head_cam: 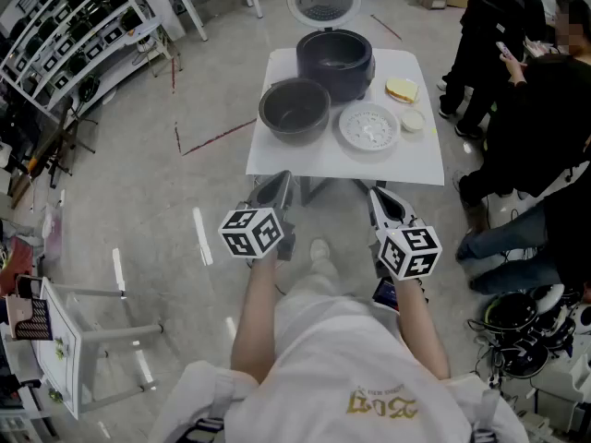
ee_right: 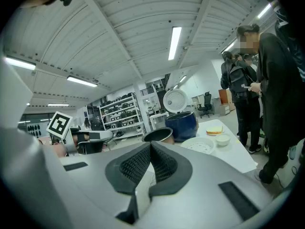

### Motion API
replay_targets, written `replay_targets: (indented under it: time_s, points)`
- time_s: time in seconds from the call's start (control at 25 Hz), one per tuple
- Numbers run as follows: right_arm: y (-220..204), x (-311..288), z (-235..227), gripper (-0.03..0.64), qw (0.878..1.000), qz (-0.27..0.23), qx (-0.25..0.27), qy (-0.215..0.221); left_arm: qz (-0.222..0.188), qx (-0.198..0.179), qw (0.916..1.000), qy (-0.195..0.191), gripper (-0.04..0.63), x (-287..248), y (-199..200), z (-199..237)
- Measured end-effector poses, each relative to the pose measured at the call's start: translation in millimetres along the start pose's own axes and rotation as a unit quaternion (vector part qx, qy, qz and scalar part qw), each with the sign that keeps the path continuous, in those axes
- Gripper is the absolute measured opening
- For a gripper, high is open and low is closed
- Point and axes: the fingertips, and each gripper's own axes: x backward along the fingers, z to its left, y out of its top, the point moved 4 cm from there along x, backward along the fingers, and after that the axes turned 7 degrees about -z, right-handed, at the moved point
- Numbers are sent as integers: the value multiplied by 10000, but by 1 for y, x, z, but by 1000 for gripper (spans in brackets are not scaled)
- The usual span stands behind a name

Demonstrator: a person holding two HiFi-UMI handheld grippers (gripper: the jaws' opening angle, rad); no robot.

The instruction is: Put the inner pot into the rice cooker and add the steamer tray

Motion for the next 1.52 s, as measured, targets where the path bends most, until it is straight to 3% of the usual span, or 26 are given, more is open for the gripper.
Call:
replay_targets:
  time_s: [0.44,0.56,0.6,0.68,0.8,1.16,1.52]
  points:
    - [-10,-2,3,9,9999,80,-126,64,102,-53,9999,0,15,5,-1,-1]
    - [-4,-3,0,11,9997,-96,-177,98,58,-126,9999,65,19,6,1,0]
    - [-2,-4,-1,14,9995,-155,-216,147,15,-114,9999,76,83,6,2,1]
    - [0,-9,-2,188,9989,-160,-308,311,-120,-78,9998,129,223,6,4,4]
    - [-4,-19,-5,215,9983,-55,-415,403,-208,-166,9992,290,278,7,6,15]
    - [-20,-80,-13,218,9976,208,-617,220,127,-147,9989,423,276,-25,6,73]
    - [-18,-189,-27,218,9955,306,-818,-371,437,36,9989,157,259,-119,44,173]
